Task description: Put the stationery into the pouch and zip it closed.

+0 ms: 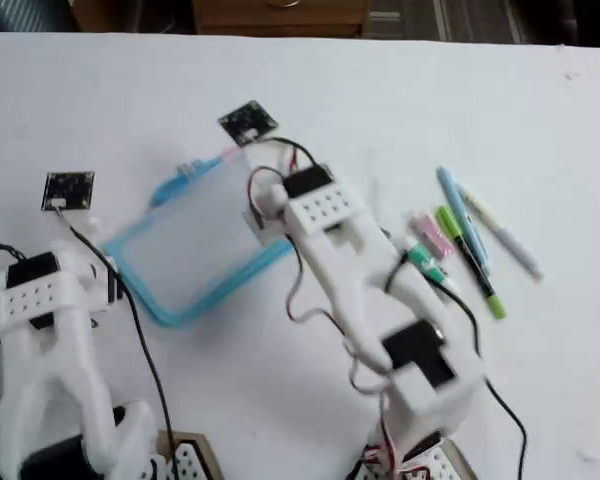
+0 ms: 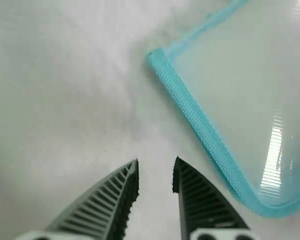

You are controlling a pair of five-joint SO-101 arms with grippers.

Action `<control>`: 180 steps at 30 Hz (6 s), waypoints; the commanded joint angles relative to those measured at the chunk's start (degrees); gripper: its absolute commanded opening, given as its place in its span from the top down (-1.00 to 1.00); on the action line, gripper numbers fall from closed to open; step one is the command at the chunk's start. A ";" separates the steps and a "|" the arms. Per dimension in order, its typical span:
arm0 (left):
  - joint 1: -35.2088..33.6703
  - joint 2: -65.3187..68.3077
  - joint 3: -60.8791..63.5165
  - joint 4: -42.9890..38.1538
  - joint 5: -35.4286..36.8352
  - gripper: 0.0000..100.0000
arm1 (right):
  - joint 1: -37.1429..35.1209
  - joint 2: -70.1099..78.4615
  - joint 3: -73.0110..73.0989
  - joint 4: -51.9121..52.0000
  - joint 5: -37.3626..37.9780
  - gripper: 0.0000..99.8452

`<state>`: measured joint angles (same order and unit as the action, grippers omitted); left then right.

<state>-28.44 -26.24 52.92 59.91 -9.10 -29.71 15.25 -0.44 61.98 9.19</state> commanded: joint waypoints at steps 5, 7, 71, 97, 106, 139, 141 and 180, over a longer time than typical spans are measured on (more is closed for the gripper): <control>-4.70 0.04 -1.32 -3.78 2.81 0.73 | 1.36 17.63 -27.69 6.99 -4.40 0.62; -4.97 0.04 -1.23 -5.10 2.81 0.73 | 2.15 22.73 -33.67 8.57 -4.75 0.62; -25.10 0.04 -18.64 -4.31 -3.34 0.73 | -15.43 6.73 -37.45 37.93 -2.99 0.65; -25.01 0.04 -18.55 0.62 -3.25 0.73 | -15.87 59.38 -81.93 27.91 -18.73 0.67; -24.84 0.04 -18.55 0.62 -3.25 0.73 | -14.55 57.27 -83.52 35.91 -18.29 0.96; -6.46 -0.31 -60.22 37.80 2.90 0.72 | -22.02 2.59 -82.81 30.46 -18.29 0.97; -5.67 -0.31 -67.25 41.93 2.90 0.72 | -22.46 3.65 -81.67 30.46 -18.55 0.97; -21.14 -18.77 -46.51 38.42 21.63 0.30 | -31.43 10.86 -89.41 20.62 -23.03 0.97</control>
<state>-52.09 -44.26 7.03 98.59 14.81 -61.63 28.53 -87.91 82.11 -13.49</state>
